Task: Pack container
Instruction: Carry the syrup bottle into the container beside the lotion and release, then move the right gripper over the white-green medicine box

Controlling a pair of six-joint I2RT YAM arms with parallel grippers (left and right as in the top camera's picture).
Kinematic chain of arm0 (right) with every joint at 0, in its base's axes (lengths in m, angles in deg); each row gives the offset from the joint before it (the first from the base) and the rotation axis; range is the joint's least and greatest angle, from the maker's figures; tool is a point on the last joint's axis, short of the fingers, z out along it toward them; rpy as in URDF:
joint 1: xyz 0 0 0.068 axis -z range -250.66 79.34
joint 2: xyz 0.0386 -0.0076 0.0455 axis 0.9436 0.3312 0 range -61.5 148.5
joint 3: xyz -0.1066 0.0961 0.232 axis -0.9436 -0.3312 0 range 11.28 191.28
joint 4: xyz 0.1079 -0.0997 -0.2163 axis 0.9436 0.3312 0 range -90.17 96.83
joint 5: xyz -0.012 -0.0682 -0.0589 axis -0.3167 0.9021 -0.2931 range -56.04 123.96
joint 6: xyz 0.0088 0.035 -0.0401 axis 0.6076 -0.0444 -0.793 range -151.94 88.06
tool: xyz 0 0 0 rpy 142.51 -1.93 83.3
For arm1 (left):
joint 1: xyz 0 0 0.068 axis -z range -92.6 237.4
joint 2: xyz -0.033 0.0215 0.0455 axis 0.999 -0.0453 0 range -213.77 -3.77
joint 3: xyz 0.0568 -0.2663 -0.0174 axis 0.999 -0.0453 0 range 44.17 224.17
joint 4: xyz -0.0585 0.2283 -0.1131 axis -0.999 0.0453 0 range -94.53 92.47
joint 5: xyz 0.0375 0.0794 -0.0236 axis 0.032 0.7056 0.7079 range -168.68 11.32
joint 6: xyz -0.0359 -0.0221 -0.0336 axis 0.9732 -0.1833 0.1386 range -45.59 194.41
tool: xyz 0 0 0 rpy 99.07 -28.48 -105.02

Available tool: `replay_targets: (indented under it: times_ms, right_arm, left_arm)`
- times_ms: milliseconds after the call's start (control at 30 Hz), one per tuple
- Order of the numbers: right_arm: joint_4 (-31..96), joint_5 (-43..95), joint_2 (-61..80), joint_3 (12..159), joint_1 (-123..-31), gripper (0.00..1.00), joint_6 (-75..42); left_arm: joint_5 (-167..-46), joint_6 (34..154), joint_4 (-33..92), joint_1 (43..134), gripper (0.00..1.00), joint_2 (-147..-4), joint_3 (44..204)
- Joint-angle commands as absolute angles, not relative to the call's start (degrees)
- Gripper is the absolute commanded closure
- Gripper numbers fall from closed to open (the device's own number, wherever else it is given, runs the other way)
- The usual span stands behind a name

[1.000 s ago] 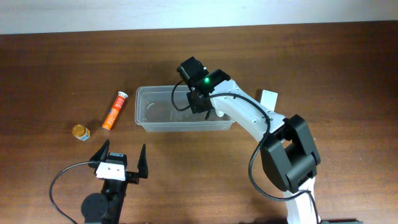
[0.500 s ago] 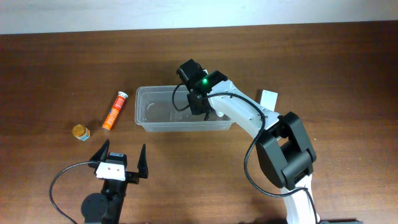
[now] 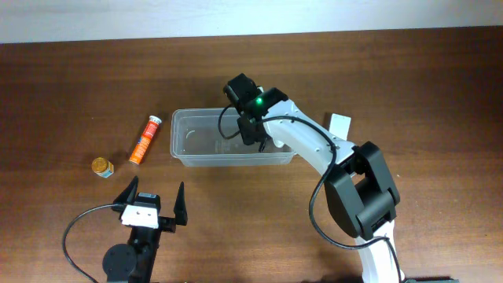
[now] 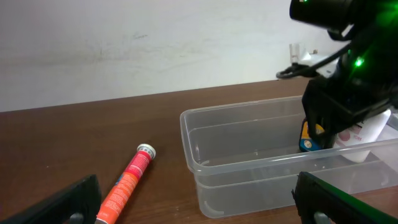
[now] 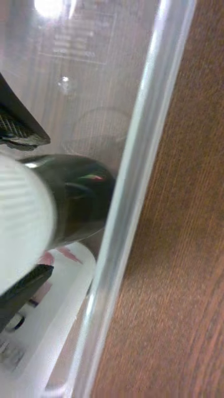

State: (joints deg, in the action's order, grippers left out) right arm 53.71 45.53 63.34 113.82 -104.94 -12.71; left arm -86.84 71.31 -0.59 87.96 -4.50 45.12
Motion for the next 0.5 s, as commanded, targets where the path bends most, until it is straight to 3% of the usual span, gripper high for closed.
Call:
replay_targets:
  times_ms: [0, 467]
  right_arm:
    - [55.75, 46.89, 58.72, 119.20, -104.70, 0.47, -12.63]
    - [77.67, 46.91, 54.83, 140.57, -103.48, 0.46, -13.19]
  left_arm:
    - [-86.84, 70.42, -0.61, 87.72, 0.00, -4.07, 44.69]
    - [-86.84, 70.42, -0.61, 87.72, 0.01, -4.07, 44.69]
